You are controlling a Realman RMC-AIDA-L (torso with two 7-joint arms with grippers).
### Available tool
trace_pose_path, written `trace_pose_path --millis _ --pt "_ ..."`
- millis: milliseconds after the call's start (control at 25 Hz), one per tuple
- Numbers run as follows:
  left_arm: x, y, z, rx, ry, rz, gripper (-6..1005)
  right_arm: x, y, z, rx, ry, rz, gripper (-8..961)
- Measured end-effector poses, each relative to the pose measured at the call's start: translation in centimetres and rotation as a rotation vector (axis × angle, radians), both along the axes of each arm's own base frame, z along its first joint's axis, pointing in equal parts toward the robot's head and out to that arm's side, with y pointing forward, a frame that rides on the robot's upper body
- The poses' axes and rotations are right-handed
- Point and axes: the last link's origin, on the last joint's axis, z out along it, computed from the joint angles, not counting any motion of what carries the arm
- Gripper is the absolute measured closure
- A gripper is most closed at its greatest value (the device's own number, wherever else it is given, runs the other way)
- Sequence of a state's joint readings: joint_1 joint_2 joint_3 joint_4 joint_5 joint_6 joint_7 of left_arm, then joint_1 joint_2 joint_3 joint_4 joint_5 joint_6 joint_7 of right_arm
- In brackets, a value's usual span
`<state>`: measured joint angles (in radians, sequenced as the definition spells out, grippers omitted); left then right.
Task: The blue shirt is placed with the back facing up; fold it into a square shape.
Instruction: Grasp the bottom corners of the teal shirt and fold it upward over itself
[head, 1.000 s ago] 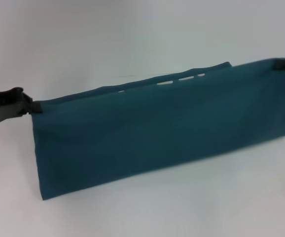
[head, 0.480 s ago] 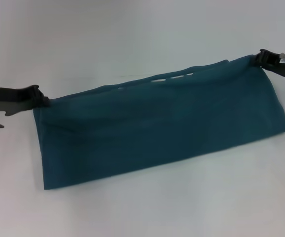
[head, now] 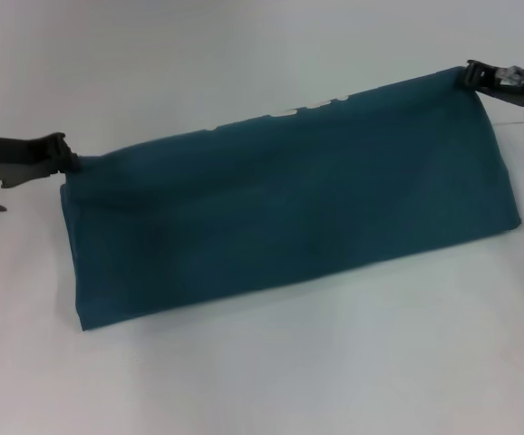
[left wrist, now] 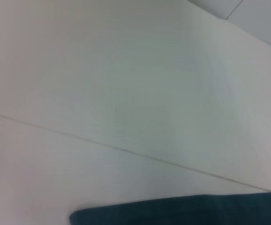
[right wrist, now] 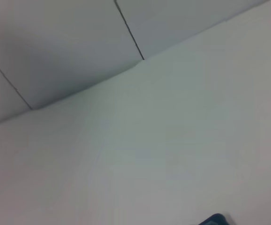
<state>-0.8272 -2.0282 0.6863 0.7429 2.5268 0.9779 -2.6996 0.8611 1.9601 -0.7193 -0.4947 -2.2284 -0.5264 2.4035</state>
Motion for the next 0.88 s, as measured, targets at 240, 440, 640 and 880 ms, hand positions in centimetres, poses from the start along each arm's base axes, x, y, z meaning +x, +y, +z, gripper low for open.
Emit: trace_pose_path --millis 240,440,640,880 --pt "-0.6 0.2 -1.1 0.017 0.029 0.011 853 -0.4 0.6 -1.2 0.015 -0.063 -0.006 854" --pt "-0.8 0.3 -1.0 0.041 0.039 0.013 849 -0.2 0.6 -1.4 0.024 -0.072 -0.015 852" --pt "-0.8 0.3 -1.2 0.045 0.043 0.012 845 -0.3 0.6 -1.3 0.023 -0.081 -0.012 849" --pt "-0.9 0.4 -1.5 0.050 0.051 0.015 841 -0.7 0.8 -1.4 0.011 -0.105 0.006 846"
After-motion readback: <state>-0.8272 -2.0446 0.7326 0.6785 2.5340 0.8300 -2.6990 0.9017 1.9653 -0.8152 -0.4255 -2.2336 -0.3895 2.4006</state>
